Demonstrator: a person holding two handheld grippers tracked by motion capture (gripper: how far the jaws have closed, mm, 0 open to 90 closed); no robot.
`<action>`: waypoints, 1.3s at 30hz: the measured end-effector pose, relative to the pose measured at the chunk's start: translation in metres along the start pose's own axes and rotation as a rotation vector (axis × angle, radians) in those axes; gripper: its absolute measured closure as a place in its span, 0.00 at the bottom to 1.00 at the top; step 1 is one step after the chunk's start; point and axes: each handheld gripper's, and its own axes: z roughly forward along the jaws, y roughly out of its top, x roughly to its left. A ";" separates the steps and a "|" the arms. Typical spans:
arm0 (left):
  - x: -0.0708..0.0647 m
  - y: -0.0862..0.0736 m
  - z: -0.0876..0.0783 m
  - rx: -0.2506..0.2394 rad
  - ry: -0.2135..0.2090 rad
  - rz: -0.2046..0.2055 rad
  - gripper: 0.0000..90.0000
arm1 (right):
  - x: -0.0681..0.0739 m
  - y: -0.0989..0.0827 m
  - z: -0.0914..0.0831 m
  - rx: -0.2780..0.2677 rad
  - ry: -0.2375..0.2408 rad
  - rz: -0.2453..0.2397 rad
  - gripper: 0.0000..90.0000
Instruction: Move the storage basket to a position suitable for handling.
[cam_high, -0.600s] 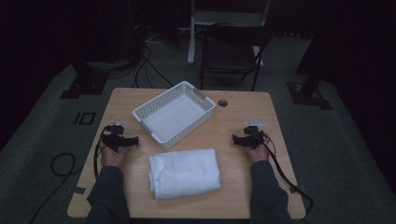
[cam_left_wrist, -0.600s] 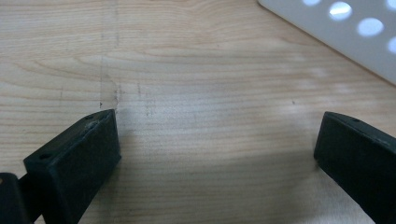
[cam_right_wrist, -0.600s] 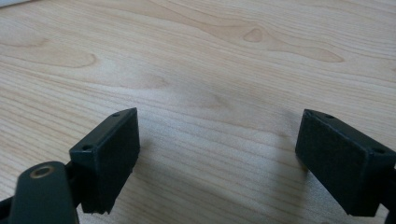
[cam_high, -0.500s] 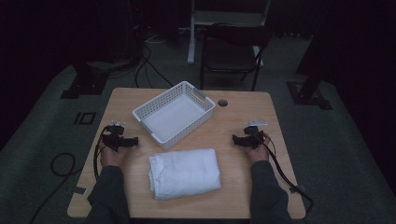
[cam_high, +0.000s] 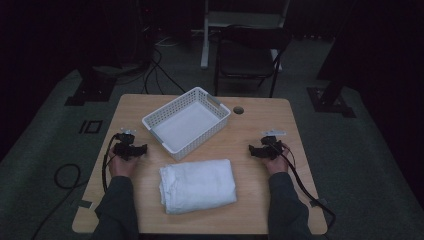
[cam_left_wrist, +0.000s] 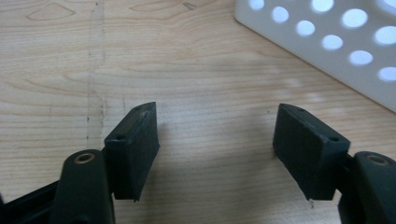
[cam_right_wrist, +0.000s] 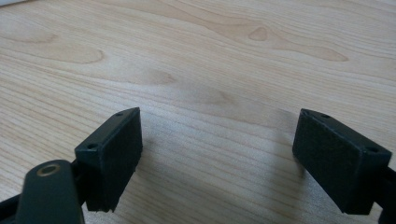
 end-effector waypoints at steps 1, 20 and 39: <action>0.000 0.000 0.000 0.003 0.000 -0.002 0.35 | 0.000 0.000 0.000 0.000 -0.001 0.001 0.17; -0.018 0.014 -0.045 -0.185 -0.059 -0.016 0.38 | 0.002 -0.001 0.000 0.000 -0.012 0.012 0.18; -0.047 0.023 -0.063 -0.256 -0.136 -0.019 0.32 | 0.001 0.000 0.000 0.000 -0.011 0.011 0.18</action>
